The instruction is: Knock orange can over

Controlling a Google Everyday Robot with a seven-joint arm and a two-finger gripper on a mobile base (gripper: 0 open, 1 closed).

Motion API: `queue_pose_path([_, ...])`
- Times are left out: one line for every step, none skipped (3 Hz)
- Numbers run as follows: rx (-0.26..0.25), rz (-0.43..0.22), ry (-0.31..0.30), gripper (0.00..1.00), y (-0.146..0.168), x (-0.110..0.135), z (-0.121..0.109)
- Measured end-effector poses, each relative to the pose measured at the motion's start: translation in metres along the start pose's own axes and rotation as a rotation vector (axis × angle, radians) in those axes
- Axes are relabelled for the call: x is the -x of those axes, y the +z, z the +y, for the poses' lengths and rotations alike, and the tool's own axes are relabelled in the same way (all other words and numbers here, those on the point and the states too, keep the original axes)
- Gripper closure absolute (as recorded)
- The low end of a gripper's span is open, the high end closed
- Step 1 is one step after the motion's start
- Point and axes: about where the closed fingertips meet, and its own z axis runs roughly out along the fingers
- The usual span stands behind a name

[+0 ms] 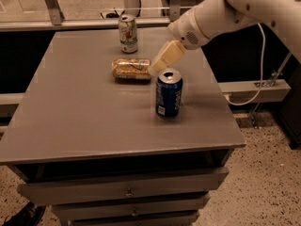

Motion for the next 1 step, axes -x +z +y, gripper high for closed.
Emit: queue_pose_path([-0.118,-0.15,0.083,0.0,-0.0294,-0.0074,-0.0185])
